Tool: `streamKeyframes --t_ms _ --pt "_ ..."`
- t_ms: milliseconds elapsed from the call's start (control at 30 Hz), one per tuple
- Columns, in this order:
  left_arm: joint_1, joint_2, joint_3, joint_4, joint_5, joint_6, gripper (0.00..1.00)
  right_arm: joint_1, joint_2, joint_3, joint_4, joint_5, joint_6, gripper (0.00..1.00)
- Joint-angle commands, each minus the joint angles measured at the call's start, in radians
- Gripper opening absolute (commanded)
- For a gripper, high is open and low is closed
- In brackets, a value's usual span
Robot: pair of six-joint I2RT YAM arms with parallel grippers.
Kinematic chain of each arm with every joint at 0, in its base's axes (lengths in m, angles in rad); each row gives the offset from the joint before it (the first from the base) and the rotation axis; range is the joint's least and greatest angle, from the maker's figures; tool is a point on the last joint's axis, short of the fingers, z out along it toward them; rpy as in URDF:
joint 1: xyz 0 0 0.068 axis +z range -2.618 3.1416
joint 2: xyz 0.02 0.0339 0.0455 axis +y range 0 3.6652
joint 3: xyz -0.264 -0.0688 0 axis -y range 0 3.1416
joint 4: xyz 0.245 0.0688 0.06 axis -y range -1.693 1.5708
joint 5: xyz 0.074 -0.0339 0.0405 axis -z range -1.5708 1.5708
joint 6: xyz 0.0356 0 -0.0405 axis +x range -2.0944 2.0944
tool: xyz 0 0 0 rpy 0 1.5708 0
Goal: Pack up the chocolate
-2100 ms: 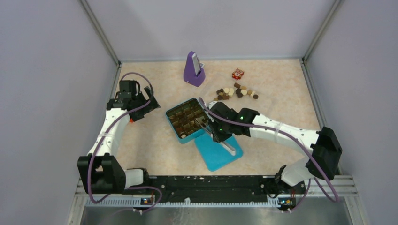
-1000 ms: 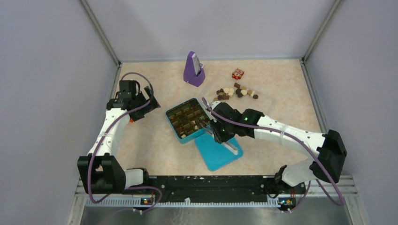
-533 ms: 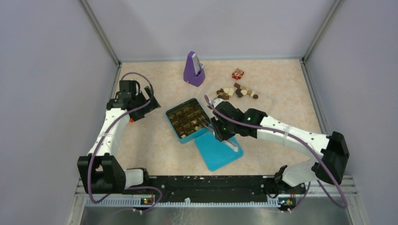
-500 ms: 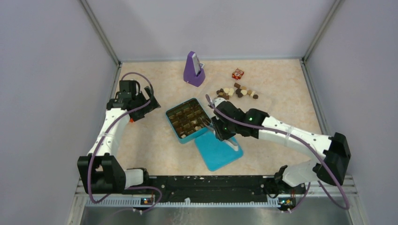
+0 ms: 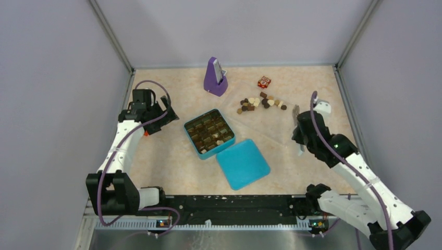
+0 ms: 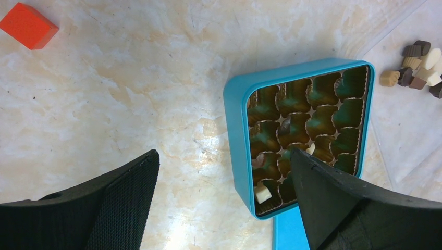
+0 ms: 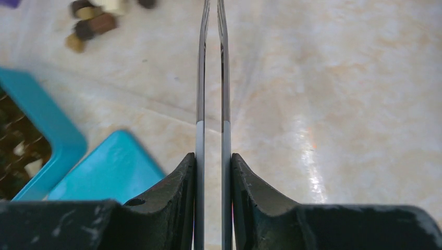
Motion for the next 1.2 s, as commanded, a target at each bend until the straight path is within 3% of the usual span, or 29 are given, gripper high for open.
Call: streamKeyframes --t_ms 0,100,233,367,467,567,767,900,967,1067,1167 --pt "0.004 -0.012 0.017 0.027 0.009 0.007 0.99 -0.168 -0.064 -0.106 -0.030 0.093 0.084 0.10" --pt "0.005 -0.013 0.016 0.028 0.019 0.008 0.99 -0.246 -0.094 -0.193 -0.012 0.122 0.152 0.09" --pt "0.004 -0.020 0.020 0.018 -0.005 0.011 0.99 -0.252 -0.095 -0.259 0.019 0.189 0.219 0.09" --pt "0.004 -0.025 0.015 0.020 -0.003 0.010 0.99 -0.254 -0.068 -0.338 0.091 0.193 0.251 0.18" --pt "0.004 -0.023 0.014 0.019 -0.012 0.011 0.99 -0.268 -0.036 -0.381 0.120 0.178 0.286 0.34" --pt "0.005 -0.028 0.018 0.015 -0.025 0.016 0.99 -0.280 -0.027 -0.388 0.120 0.170 0.300 0.59" --pt "0.003 -0.031 0.016 0.024 0.025 0.036 0.99 -0.280 -0.064 -0.318 0.153 0.117 0.169 0.78" --pt "-0.009 -0.064 0.011 0.039 0.105 0.063 0.99 -0.279 -0.058 -0.245 0.197 0.006 0.056 0.80" --pt "-0.034 -0.093 -0.007 0.051 0.155 0.073 0.99 -0.277 -0.052 -0.233 0.252 -0.139 0.015 0.82" --pt "-0.129 -0.148 -0.050 0.040 0.177 0.063 0.99 -0.224 -0.017 -0.224 0.325 -0.273 -0.001 0.83" --pt "-0.290 -0.211 -0.119 0.012 0.174 0.038 0.99 -0.105 0.041 -0.215 0.367 -0.293 0.007 0.83"
